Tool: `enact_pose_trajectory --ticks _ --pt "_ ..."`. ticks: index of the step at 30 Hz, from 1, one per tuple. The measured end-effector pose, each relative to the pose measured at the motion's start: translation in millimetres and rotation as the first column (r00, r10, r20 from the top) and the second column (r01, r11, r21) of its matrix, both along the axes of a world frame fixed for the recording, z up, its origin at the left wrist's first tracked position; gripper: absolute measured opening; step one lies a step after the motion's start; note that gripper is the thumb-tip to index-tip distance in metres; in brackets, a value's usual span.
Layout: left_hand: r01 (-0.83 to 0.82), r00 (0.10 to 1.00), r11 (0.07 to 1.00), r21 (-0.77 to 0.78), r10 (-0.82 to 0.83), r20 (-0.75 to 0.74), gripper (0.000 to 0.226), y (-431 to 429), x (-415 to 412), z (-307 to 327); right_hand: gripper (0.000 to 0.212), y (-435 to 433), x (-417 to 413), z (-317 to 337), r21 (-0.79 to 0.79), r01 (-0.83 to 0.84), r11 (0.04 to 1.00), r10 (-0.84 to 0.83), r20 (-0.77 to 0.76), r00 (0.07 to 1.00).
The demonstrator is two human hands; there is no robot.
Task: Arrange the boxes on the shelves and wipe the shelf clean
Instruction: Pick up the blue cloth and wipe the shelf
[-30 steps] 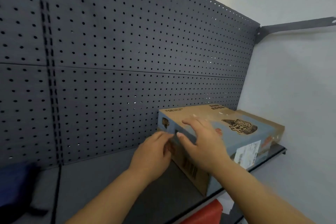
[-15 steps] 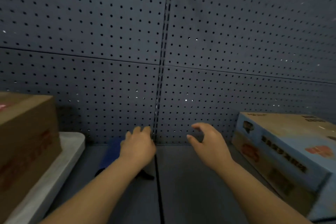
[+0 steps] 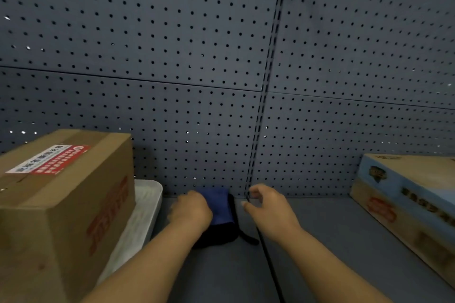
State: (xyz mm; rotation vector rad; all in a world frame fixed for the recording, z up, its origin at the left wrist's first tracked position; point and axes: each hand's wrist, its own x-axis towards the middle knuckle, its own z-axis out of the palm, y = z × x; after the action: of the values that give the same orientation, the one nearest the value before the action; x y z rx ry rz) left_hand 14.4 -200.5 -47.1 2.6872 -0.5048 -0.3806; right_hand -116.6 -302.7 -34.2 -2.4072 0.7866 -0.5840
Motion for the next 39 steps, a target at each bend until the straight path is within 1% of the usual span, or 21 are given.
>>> enact_pose_trajectory --ticks 4,7,10,11,13,16,18,20,22,23,24,25,27,30,32,35,37,39 --pt "-0.012 1.000 0.994 -0.113 0.010 -0.023 0.040 -1 1 1 0.039 5 -9 -9 0.006 0.041 0.999 -0.040 -0.046 0.998" --pt "-0.021 0.994 0.971 -0.239 -0.004 -0.107 0.036 -2 1 2 0.042 7 -21 -12 0.038 0.076 0.996 -0.074 -0.053 0.996" --pt "-0.045 0.977 0.915 -0.402 -0.043 -0.207 0.029 -5 -6 5 0.047 6 -35 -14 0.055 0.103 0.993 -0.099 -0.074 0.992" --pt "-0.041 0.974 0.887 -0.461 -0.068 -0.217 0.023 -5 -13 7 0.047 5 -39 -14 0.062 0.115 0.991 -0.111 -0.074 0.991" --pt "-0.030 0.974 0.826 -0.563 -0.103 -0.203 0.003 -6 -25 12 0.046 4 -49 -12 0.086 0.135 0.987 -0.130 -0.061 0.990" --pt "-0.034 0.967 0.739 -0.673 -0.146 -0.209 0.020 -5 -42 18 0.048 1 -61 -6 0.146 0.146 0.978 -0.146 -0.012 0.989" --pt "-0.050 0.950 0.693 -0.719 -0.189 -0.248 0.019 -2 -58 25 0.056 -1 -68 -3 0.218 0.152 0.964 -0.163 0.031 0.986" --pt "-0.071 0.926 0.637 -0.767 -0.243 -0.288 0.011 3 -76 32 0.065 -2 -74 -2 0.331 0.151 0.931 -0.180 0.060 0.982" --pt "-0.094 0.904 0.587 -0.804 -0.288 -0.316 0.012 8 -93 39 0.074 1 -78 0 0.494 0.114 0.862 -0.179 0.086 0.980" --pt "-0.104 0.890 0.561 -0.821 -0.316 -0.329 0.015 10 -100 42 0.076 2 -79 1 0.584 0.066 0.809 -0.168 0.122 0.978" --pt "-0.116 0.877 0.532 -0.839 -0.342 -0.339 0.017 13 -110 44 0.075 4 -84 3 0.663 -0.004 0.748 -0.146 0.171 0.974" --pt "-0.129 0.863 0.501 -0.856 -0.369 -0.346 0.019 17 -119 47 0.069 7 -89 6 0.717 -0.073 0.693 -0.124 0.218 0.968" --pt "-0.151 0.839 0.455 -0.878 -0.410 -0.357 0.022 26 -137 47 0.056 13 -99 8 0.767 -0.167 0.620 -0.077 0.271 0.960" --pt "-0.168 0.847 0.441 -0.882 -0.394 -0.358 0.022 42 -157 38 0.049 23 -110 2 0.776 -0.199 0.599 -0.060 0.291 0.955" --pt "-0.163 0.879 0.454 -0.876 -0.336 -0.338 0.019 56 -166 30 0.041 33 -115 -3 0.779 -0.217 0.589 -0.064 0.312 0.948" --pt "-0.166 0.914 0.474 -0.865 -0.255 -0.315 0.014 77 -174 17 0.026 49 -118 -5 0.747 -0.269 0.608 -0.021 0.354 0.935" --pt "-0.188 0.933 0.464 -0.865 -0.191 -0.306 0.013 96 -178 12 0.019 61 -116 -6 0.728 -0.312 0.610 0.008 0.388 0.921" --pt "-0.213 0.953 0.429 -0.878 -0.108 -0.284 0.011 117 -178 11 0.016 77 -113 -5 0.714 -0.347 0.607 0.033 0.415 0.909"
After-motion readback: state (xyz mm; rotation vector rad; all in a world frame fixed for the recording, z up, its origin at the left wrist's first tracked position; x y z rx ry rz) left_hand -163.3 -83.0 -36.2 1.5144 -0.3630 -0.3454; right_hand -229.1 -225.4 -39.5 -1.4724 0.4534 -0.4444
